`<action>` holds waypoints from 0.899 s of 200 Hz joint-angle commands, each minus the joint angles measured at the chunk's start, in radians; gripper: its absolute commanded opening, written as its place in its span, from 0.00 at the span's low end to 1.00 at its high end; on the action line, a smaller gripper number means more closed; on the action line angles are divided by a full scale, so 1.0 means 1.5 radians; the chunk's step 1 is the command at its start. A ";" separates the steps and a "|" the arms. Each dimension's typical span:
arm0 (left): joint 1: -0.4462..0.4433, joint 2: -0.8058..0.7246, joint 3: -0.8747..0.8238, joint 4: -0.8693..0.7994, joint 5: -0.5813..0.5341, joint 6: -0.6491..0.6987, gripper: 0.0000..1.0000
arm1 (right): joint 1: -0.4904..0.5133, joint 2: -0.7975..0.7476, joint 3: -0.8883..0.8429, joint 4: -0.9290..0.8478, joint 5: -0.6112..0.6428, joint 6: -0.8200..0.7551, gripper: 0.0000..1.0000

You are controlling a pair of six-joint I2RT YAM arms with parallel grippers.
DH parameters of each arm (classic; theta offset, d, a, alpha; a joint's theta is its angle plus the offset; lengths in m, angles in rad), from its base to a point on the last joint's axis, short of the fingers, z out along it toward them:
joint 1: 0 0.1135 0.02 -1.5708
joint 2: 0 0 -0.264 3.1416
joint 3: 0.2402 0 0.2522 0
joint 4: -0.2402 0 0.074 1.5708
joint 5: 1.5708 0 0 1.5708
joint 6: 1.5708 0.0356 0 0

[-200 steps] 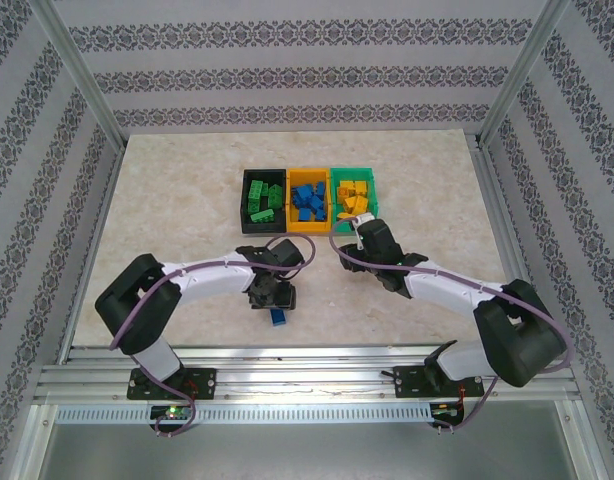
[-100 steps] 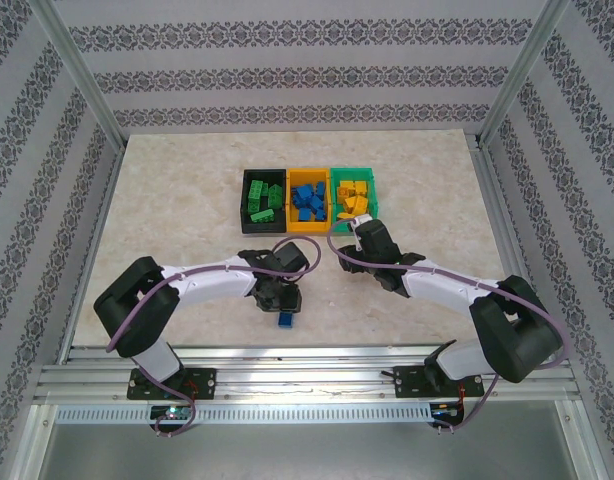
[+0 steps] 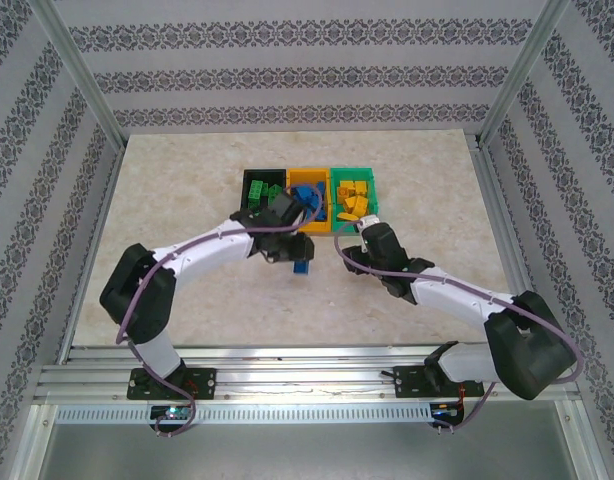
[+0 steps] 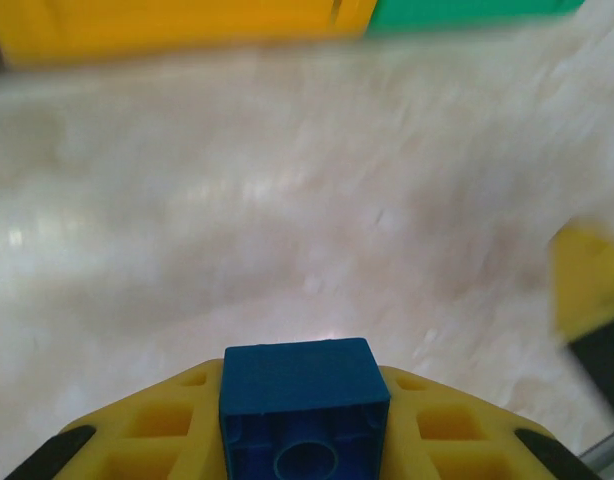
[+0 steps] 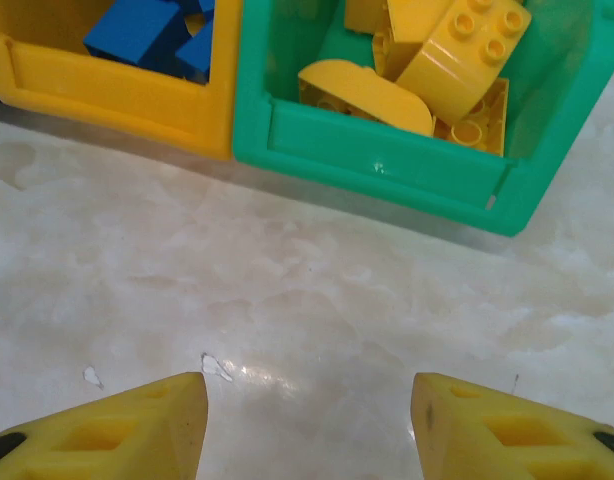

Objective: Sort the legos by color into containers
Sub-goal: Place the lego in the container.

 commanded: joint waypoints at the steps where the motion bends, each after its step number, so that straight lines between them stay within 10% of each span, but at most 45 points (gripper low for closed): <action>1: 0.027 0.039 0.092 -0.033 -0.010 0.084 0.21 | 0.005 -0.030 -0.019 -0.020 0.019 0.014 0.57; 126: 0.099 0.407 0.677 -0.242 -0.035 0.218 0.23 | 0.002 -0.152 -0.072 -0.052 0.007 0.062 0.59; 180: 0.108 0.494 0.824 -0.303 -0.028 0.224 0.56 | 0.003 -0.187 -0.096 -0.055 0.003 0.082 0.59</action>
